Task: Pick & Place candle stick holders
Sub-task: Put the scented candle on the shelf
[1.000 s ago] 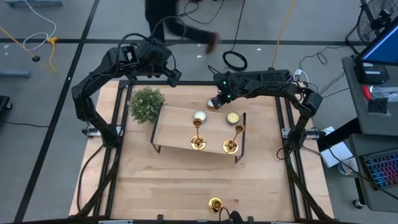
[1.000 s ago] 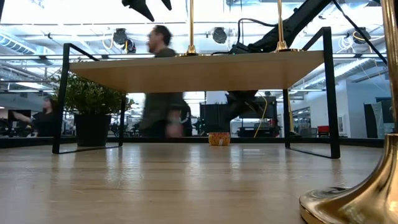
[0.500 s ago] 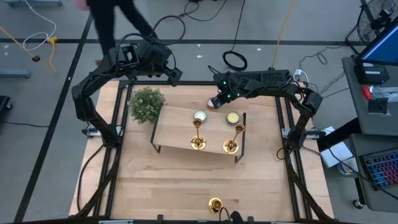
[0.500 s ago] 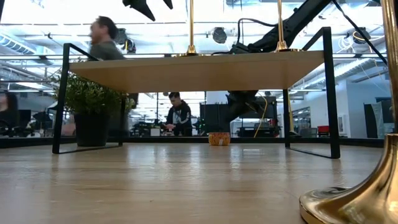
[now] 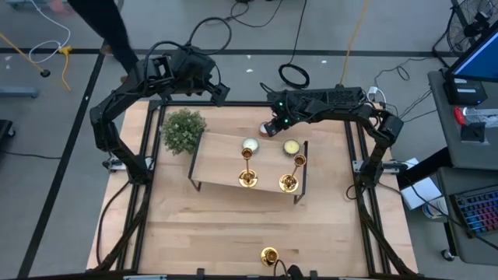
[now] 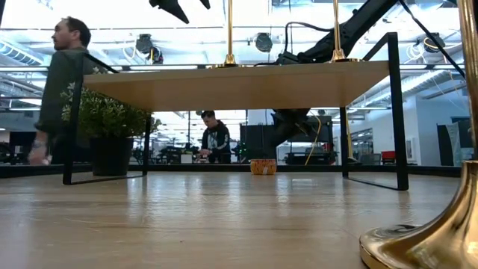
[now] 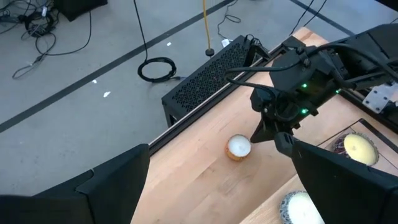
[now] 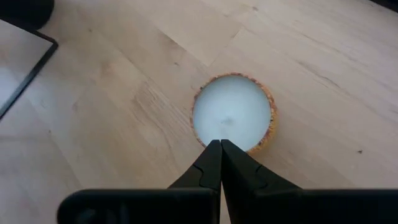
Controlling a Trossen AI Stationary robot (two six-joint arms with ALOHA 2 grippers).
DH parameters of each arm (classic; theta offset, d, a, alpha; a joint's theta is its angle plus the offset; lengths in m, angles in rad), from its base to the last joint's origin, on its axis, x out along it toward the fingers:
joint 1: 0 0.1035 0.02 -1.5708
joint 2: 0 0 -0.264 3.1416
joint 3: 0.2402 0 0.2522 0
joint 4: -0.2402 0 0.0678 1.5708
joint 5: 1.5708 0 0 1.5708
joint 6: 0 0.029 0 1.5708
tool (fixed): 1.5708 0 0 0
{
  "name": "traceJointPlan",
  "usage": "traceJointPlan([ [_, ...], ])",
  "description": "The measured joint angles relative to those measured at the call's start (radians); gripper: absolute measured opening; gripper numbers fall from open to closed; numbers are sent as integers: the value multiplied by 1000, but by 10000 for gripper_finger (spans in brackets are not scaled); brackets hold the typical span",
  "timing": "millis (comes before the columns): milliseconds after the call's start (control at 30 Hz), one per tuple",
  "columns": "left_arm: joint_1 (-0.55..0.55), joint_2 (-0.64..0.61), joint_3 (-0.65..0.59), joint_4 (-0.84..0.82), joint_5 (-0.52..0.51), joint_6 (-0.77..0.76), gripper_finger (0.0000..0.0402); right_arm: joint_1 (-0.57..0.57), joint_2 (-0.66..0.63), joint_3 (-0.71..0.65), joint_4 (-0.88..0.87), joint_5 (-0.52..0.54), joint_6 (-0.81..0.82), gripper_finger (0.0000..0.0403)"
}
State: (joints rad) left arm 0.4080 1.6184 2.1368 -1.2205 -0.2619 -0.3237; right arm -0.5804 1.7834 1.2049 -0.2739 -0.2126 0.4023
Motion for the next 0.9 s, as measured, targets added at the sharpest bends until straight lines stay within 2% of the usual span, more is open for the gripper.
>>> traceJointPlan([
  [300, -2, 0, 0, 0, 3, -4, 397, 16, 97, 92, -37, 2, -25, 0],
  [900, -25, 0, 0, -2, 2, -17, 397, 18, 97, 126, -116, 86, -27, 0],
])
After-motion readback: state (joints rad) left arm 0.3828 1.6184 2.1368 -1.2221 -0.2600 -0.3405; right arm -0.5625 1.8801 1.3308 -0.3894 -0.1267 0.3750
